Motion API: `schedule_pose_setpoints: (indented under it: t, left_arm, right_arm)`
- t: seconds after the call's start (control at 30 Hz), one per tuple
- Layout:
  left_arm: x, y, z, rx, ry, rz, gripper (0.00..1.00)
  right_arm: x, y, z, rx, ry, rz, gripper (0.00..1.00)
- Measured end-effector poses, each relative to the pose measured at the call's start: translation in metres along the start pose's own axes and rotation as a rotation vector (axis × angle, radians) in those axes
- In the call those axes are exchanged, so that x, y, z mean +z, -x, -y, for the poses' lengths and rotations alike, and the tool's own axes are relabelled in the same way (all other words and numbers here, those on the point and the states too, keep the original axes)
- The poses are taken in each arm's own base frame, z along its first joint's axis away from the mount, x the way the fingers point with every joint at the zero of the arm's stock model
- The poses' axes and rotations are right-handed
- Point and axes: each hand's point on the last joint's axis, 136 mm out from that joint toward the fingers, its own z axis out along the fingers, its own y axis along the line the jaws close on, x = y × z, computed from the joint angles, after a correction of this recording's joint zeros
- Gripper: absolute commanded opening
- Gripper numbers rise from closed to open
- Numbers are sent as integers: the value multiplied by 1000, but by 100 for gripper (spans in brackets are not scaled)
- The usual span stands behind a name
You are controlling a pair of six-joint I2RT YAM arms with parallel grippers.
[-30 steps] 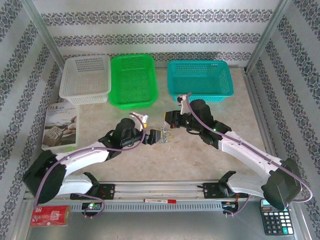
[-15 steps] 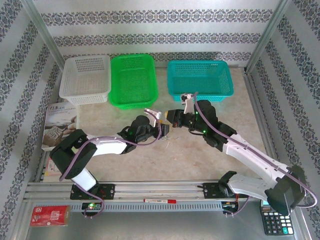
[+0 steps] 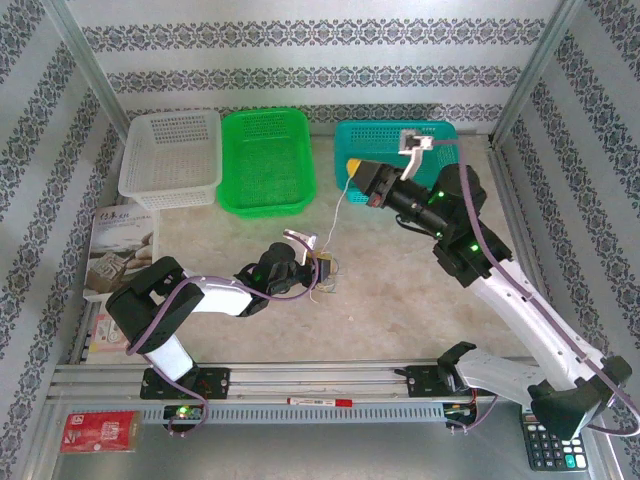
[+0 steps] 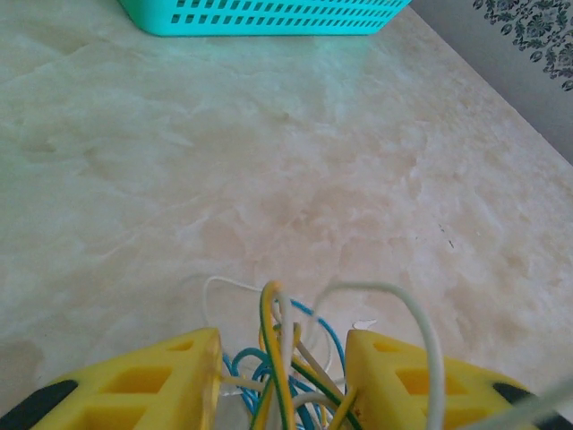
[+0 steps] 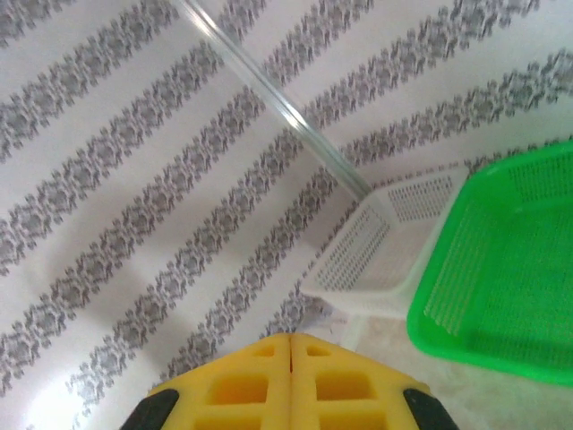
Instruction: Untangle the cables
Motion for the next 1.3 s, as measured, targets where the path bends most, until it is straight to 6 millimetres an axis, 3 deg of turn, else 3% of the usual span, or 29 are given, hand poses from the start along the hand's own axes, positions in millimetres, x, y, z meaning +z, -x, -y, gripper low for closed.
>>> schedule_pose_setpoints:
  t: [0.3,0.53,0.73,0.87,0.93,1.0,1.17,1.3]
  left_arm:
    - [0,3,2,-10,-8,16,40]
    - [1,-2,-1,-18,-2,4,40]
    - [0,-10,-5,-35,5,-10,40]
    - [-1,-12,-6,-42,5,-12,40]
    - [-1,-13,-6,-44,5,-12,40]
    - [-2,-12,-5,-46,5,-9,43]
    - [-6,-12,-6,-60,6,-5,46]
    - [-9,-15,-8,-64,13,-8,46]
  right_arm:
    - [-19,58,-3,15,-13,141,0]
    - [-22,103,-42,11,88,217,0]
    - [-19,121,-70,15,176,223,0]
    - [-18,114,-67,16,181,204,0]
    - [-17,98,-49,35,149,178,9]
    - [-15,70,-16,66,81,136,20]
    - [-20,-25,100,156,-198,-7,38]
    - [-42,-96,178,178,-445,-128,51]
